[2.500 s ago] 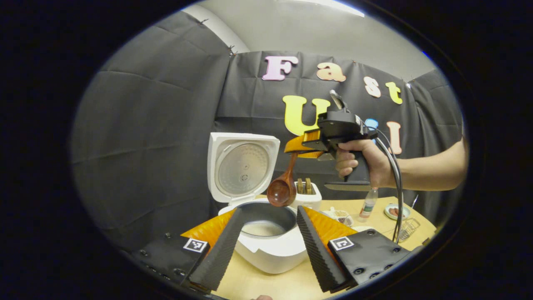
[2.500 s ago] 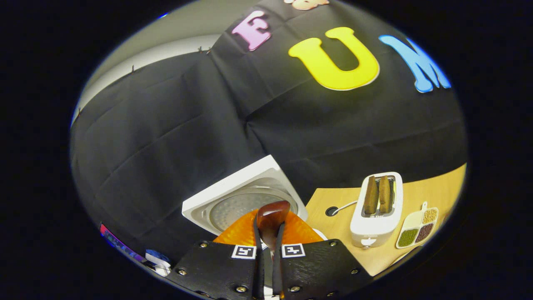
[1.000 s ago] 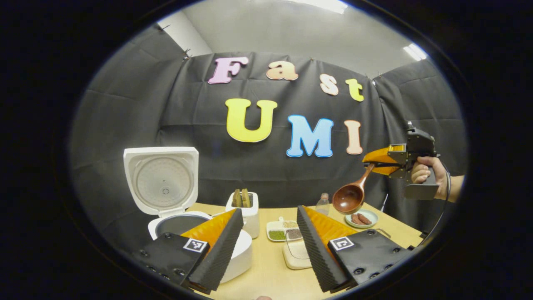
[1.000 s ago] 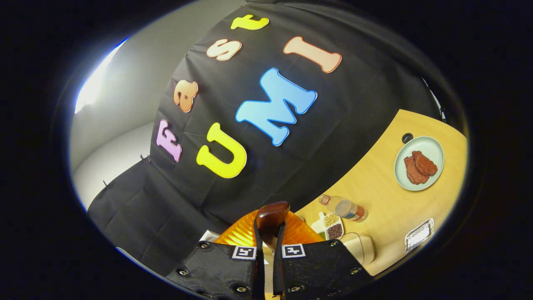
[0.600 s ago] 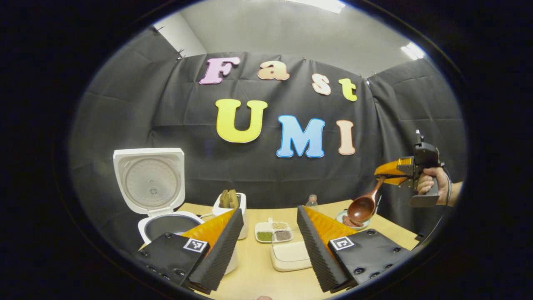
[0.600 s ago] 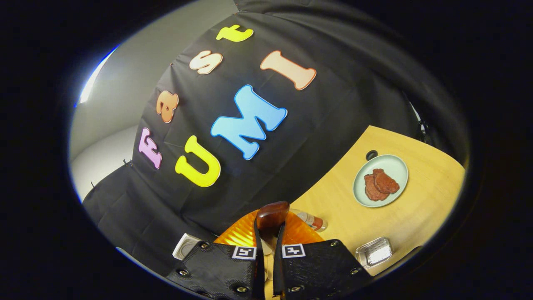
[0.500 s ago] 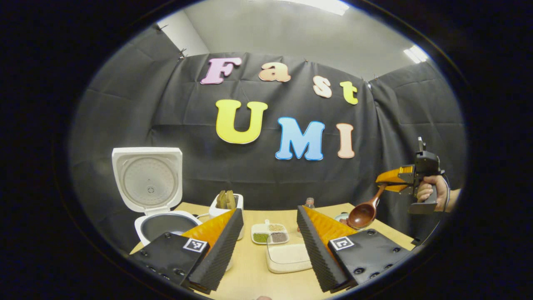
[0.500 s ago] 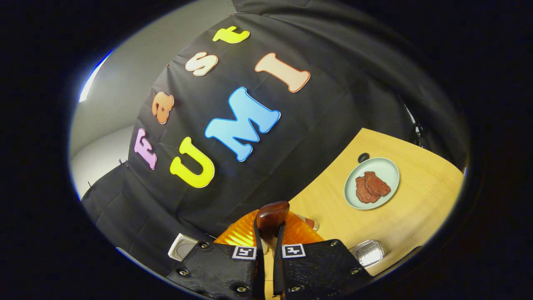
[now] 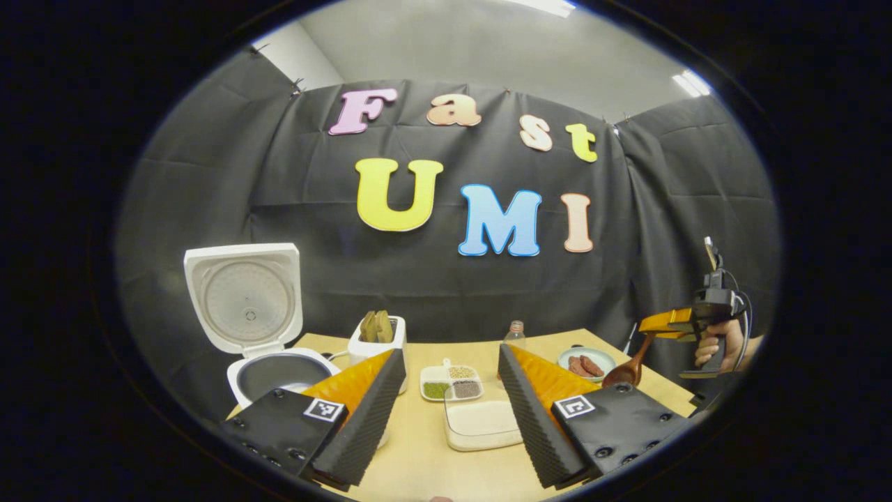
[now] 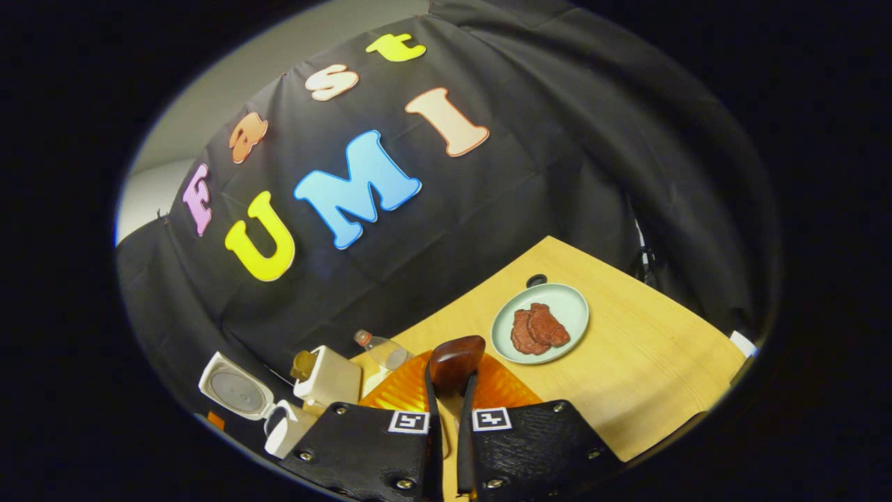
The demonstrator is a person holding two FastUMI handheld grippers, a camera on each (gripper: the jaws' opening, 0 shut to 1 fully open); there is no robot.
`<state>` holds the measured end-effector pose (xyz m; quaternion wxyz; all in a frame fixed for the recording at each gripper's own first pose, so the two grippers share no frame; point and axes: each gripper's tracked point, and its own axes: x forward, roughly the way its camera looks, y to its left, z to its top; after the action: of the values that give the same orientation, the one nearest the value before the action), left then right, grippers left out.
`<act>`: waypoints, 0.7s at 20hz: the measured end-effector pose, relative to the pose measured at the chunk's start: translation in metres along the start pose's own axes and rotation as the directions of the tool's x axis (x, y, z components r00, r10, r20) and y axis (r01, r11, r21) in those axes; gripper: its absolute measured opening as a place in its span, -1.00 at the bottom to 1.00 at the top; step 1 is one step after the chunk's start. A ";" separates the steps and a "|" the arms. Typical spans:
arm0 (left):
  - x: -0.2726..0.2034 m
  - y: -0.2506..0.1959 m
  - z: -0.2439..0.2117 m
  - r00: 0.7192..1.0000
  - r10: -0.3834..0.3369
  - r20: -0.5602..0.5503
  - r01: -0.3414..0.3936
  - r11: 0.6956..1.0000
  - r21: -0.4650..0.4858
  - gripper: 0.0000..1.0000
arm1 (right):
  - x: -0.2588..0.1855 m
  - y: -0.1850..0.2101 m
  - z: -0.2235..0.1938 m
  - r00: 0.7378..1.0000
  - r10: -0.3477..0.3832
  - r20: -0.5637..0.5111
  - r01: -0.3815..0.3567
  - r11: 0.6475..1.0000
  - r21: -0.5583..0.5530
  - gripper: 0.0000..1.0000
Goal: Close the left gripper, press the button to open the rice cooker; take a wooden spoon from the chopstick holder with the right hand, scoop a spoonful of rice and pour it into the rice cooker, then put the wooden spoon back into the chopstick holder.
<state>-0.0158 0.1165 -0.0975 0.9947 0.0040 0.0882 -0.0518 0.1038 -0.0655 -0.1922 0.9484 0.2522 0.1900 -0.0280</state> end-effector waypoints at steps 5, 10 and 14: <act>-0.005 -0.001 -0.001 1.000 0.026 -0.017 -0.025 0.999 0.032 0.82 | 0.019 -0.022 -0.031 0.997 -0.064 -0.038 0.062 0.996 -0.056 -0.84; -0.013 0.003 -0.001 0.999 0.046 -0.024 -0.045 0.998 0.045 0.93 | 0.035 -0.026 -0.057 0.994 -0.086 -0.064 0.078 0.990 -0.117 -0.84; -0.011 0.003 -0.004 0.998 0.048 -0.030 -0.046 0.998 0.045 0.89 | 0.040 -0.035 -0.063 0.994 -0.102 -0.047 0.094 0.986 -0.136 -0.84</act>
<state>-0.0269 0.1203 -0.0991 0.9939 0.0290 0.1023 -0.0303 0.1141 -0.0631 -0.2742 0.9552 0.1793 0.2288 -0.0551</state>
